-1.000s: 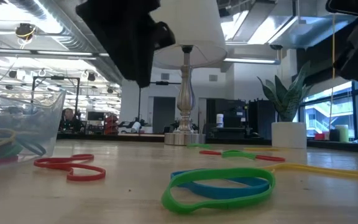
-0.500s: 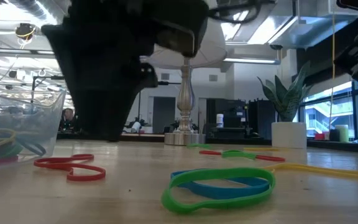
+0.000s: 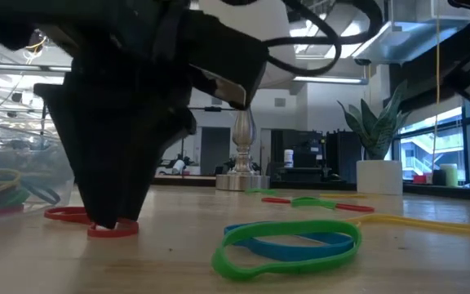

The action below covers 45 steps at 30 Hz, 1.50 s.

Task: Pick and place rubber bands into bin
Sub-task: Put the red rubber band into the transparent bin

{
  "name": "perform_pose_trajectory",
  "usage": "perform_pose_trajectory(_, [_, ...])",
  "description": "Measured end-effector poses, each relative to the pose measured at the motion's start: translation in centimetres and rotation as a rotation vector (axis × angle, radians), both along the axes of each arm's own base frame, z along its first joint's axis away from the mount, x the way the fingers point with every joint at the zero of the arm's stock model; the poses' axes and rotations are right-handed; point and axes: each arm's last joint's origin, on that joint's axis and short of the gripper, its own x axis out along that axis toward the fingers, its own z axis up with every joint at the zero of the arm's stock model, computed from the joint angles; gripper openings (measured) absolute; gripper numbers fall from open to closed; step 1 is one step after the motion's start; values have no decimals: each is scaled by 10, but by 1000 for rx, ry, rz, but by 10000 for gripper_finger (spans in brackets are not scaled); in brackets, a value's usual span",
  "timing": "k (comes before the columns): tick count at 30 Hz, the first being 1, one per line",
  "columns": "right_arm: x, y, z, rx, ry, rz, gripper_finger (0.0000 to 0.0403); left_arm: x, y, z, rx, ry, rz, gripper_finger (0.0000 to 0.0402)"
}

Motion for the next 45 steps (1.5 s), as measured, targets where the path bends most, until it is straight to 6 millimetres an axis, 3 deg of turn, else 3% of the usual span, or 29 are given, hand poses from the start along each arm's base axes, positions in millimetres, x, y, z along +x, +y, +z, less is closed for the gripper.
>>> perform_pose_trajectory(5, [0,1,0,3,0,1,6,-4,-10,-14,103,-5,60,110])
perform_pose_trajectory(11, [0,0,0,2,-1,1,6,-6,-15,-20,153,-14,98,18])
perform_pose_trajectory(17, [0,0,0,0,-1,2,6,1,-8,-9,185,14,128,3])
perform_pose_trajectory(21, [0,0,0,-1,-1,3,6,8,1,13,264,51,89,2])
perform_pose_trajectory(24, [0,0,0,-1,-1,3,6,21,7,42,274,-34,95,2])
perform_pose_trajectory(33, [1,2,2,28,-25,-1,6,22,9,117,265,-111,43,2])
perform_pose_trajectory(38, [3,3,4,63,-38,-16,6,4,5,158,241,-195,18,2])
perform_pose_trajectory(45, [3,4,5,137,-39,-69,6,-32,16,220,173,-337,29,2])
